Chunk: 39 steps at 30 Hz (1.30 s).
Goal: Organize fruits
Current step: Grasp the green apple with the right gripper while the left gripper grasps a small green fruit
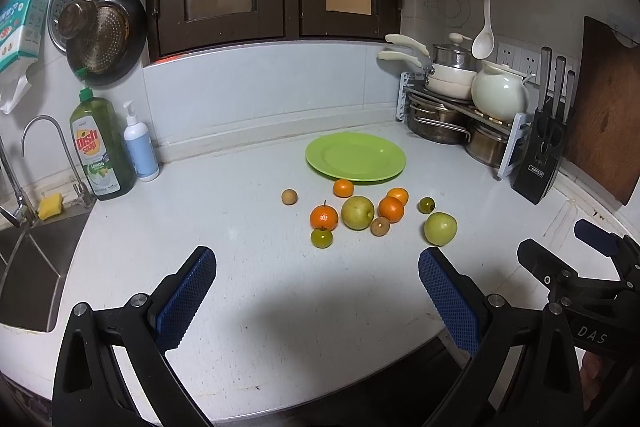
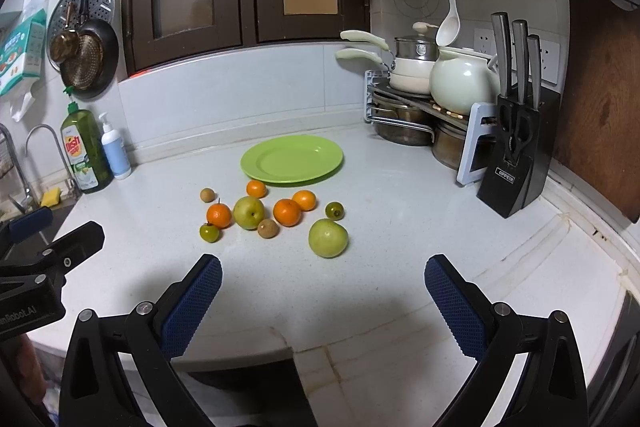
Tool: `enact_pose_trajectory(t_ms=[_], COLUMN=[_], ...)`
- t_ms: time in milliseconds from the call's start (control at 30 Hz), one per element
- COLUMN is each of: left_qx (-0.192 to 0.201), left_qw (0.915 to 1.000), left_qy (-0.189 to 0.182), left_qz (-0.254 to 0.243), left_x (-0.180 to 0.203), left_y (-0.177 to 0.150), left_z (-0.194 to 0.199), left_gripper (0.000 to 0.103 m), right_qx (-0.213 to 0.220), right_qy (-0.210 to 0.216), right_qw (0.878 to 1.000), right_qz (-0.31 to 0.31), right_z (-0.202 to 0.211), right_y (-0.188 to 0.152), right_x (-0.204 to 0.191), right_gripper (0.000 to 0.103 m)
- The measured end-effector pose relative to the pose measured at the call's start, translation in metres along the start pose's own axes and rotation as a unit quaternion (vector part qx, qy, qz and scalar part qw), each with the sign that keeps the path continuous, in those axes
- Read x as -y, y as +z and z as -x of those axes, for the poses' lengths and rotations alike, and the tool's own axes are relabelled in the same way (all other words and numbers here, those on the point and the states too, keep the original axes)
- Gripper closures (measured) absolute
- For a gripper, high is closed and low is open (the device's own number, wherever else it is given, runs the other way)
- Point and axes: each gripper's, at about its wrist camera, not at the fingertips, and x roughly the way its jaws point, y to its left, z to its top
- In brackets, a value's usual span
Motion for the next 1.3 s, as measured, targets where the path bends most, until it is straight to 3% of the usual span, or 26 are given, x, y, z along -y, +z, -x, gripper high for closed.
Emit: enact_pose_trajectory(t_ms=[767, 1200, 1300], left_qx=[-0.011, -0.030, -0.033], left_qw=[0.9999, 0.9985, 0.9975], left_qy=[-0.008, -0.019, -0.030], left_qz=[-0.003, -0.042, -0.056], left_x=[-0.005, -0.017, -0.018], left_y=[0.008, 0.010, 0.012], left_z=[-0.019, -0.081, -0.099], left_gripper=[0.000, 0.001, 0.006], right_qx=[-0.021, -0.057, -0.069], right_qy=[0.003, -0.008, -0.017], right_qw=[1.000, 0.998, 0.997], right_qz=[-0.004, -0.009, -0.019], right_z=[-0.021, -0.073, -0.092], right_y=[0.005, 0.010, 0.013], right_x=[-0.006, -0.022, -0.026], right_gripper=[0.001, 0.001, 0.001])
